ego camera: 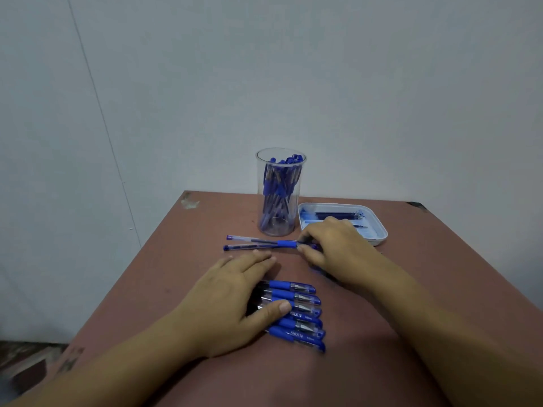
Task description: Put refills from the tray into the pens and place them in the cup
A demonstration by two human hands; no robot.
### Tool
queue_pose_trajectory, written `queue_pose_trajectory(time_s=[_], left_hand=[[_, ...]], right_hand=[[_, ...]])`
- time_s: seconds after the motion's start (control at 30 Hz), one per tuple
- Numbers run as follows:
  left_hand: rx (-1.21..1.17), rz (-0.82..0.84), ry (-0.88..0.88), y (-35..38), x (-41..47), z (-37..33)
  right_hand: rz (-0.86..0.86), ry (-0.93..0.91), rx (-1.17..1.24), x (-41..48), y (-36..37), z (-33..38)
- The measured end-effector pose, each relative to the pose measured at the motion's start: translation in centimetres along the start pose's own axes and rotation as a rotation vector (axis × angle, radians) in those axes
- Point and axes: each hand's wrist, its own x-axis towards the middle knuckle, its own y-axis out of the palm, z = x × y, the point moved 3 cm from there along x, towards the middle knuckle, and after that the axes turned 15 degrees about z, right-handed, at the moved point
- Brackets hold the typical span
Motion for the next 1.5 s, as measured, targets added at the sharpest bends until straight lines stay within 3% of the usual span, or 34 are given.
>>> queue_pose_trajectory(time_s=[0.2,0.3,0.4,0.67,0.87,1.13,1.5], left_hand=[[0.205,-0.331,0.185,-3.0,2.0,0.2],[0.229,-0.295,0.272,-3.4,3.8,-0.8],[0.1,-0.225,0.3,-2.7,5.2,-1.8],[-0.141,-0.281,0.325,-0.8,5.8,-1.0],[-0.21,-0.288,0.324,-0.6,5.9,-0.7],[-0.271,-0.162,0.292,-0.5,5.5,-0.6],[-0.265,-0.219,0.315,-1.7,5.0,-0.1]], right_hand=[[-0.015,-0.034,0.307,-3.7,-3.5,-0.8],[-0.066,-0.071,0.434,-5.1,-3.3,-1.1],[-0.176,-0.079,0.597,-5.9,-1.9,-1.1],[-0.229,-0.035,0.867,-5.5,0.1,-1.3],[-0.218,-0.031,0.846,-5.2,0.4,-1.5],[-0.191,-0.056,0.858,-5.4,0.5,-1.6],[-0.172,-0.016,0.638,-6.9,-0.3,-3.3]])
